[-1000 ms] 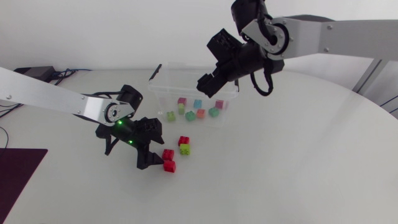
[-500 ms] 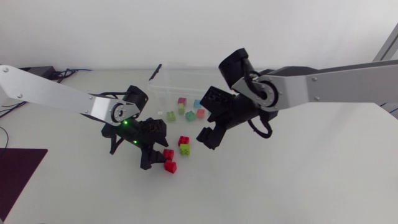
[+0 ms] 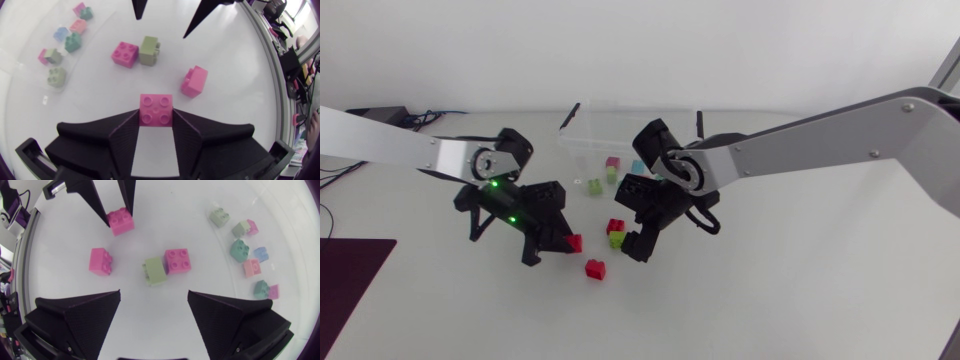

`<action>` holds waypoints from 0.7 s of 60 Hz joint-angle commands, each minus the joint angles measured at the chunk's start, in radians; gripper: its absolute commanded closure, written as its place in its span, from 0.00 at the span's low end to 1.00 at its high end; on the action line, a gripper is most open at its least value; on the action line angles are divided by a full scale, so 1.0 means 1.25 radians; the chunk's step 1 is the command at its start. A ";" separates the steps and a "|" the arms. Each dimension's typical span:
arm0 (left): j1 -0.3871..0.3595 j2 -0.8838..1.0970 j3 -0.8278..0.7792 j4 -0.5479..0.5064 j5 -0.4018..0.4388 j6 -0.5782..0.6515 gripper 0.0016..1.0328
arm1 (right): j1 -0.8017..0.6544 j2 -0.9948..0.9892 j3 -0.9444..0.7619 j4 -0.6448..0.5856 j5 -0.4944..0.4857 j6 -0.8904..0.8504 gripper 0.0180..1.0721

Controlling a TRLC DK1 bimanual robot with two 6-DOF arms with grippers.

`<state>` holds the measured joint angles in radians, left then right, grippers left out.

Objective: Pick up the duplo bricks and place them in the container

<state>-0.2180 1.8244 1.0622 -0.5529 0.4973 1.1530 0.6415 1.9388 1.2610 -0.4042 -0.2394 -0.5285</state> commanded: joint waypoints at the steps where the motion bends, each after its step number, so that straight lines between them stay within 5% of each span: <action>1: 0.031 -0.085 0.014 -0.015 0.030 0.015 0.85 | 0.013 0.031 0.044 -0.025 -0.002 -0.018 0.08; 21: 0.112 -0.196 0.090 -0.013 0.113 -0.087 0.85 | 0.033 0.117 0.126 -0.099 0.003 -0.034 0.15; 42: 0.113 -0.197 0.159 0.138 0.140 -0.292 0.84 | 0.039 0.151 0.139 -0.093 0.010 -0.028 0.61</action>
<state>-0.0795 1.5921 1.2163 -0.4198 0.6544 0.8722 0.6838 2.0880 1.4197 -0.5167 -0.2333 -0.5480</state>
